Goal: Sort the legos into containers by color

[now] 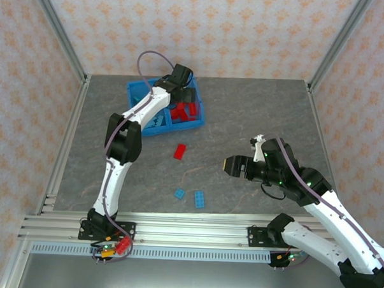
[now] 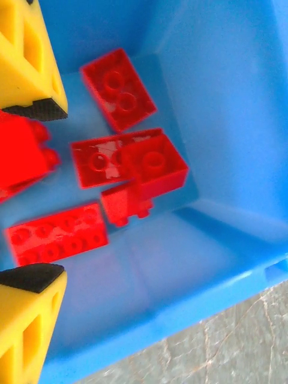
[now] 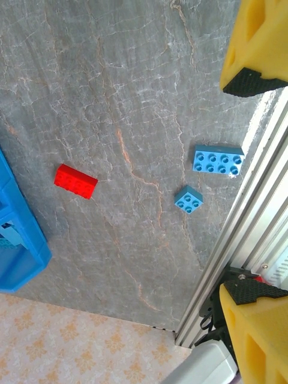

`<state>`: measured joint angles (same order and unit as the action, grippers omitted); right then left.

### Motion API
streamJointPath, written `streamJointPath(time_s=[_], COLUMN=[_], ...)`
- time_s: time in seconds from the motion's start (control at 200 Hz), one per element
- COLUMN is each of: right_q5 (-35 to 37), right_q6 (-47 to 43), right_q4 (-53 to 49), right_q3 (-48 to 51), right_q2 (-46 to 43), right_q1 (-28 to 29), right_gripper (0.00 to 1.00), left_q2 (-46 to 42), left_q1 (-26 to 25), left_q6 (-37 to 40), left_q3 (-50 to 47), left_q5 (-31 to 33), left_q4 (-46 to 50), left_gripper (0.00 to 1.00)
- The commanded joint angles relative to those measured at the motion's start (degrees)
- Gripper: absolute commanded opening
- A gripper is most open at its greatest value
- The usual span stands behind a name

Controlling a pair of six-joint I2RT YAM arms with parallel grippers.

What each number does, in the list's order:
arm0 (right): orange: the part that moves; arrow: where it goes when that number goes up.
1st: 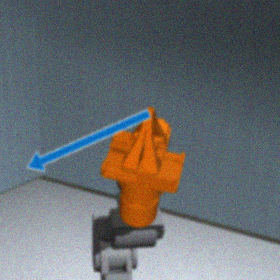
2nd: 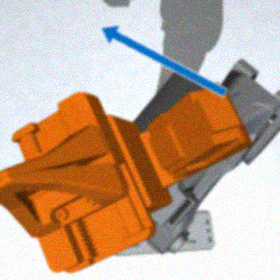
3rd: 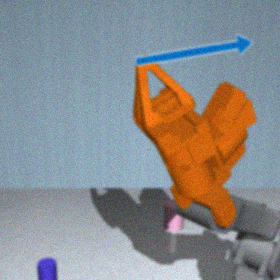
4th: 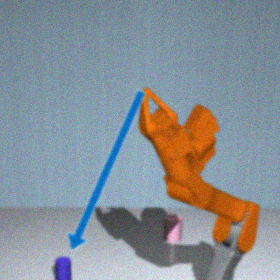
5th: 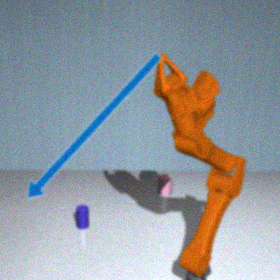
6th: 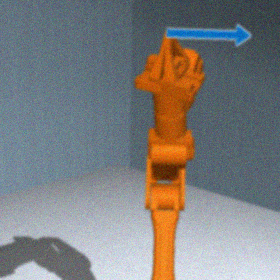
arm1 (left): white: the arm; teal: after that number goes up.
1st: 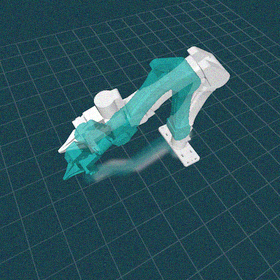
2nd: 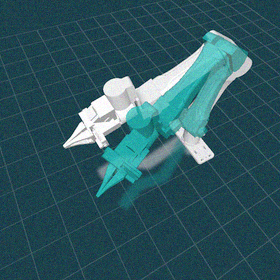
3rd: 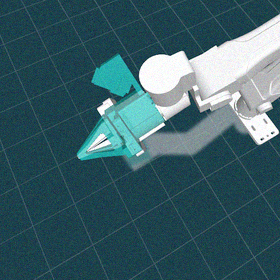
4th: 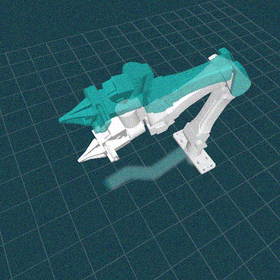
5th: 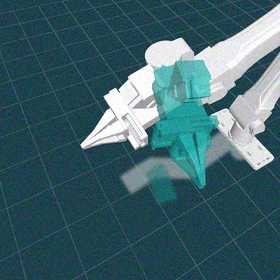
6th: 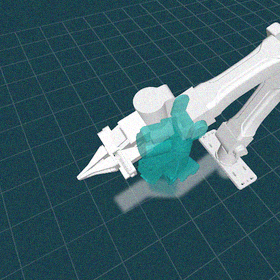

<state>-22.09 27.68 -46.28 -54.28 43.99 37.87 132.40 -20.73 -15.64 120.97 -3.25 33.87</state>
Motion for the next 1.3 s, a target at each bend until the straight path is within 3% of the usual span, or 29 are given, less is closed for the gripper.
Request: streamJointPath(time_s=[0.0,0.13,0.29,0.526,0.691,1.036,1.141,1.296], right_q5=[2.2,3.5,1.7,2.3,1.1,2.7,2.7,2.3], right_q6=[0.4,0.5,0.8,0.3,-1.1,-1.3,-1.1,-1.2], right_q4=[-1.2,-0.5,4.0,7.2,7.2,4.2,4.5,5.0], right_q3=[-1.0,0.5,2.6,3.6,3.0,4.5,4.8,4.1], right_q2=[-0.3,1.0,3.5,8.1,10.4,6.8,6.8,7.5], right_q1=[0.1,0.1,0.1,0.1,0.1,0.1,0.1,0.1], right_gripper=[0.81,0.8,0.81,0.81,0.82,0.82,0.82,0.82], left_q2=[-15.0,-30.9,-47.9,-60.2,-58.7,-45.1,-41.7,-39.6], left_q1=[-2.2,-6.9,-16.4,-33.3,-36.2,-36.3,-36.2,-36.0], left_q6=[-1.8,0.0,2.3,-5.8,-8.2,-7.4,-7.3,-8.3], left_q3=[-7.9,-21.0,-37.7,-58.4,-69.1,-72.4,-72.5,-73.6], left_q5=[-2.5,-2.1,1.4,8.1,2.6,-3.9,-4.1,-6.2], left_q4=[-6.6,-9.1,-5.4,4.2,1.7,-3.6,-4.7,-7.6], left_gripper=[0.67,0.68,0.68,0.67,0.68,0.68,0.62,0.44])
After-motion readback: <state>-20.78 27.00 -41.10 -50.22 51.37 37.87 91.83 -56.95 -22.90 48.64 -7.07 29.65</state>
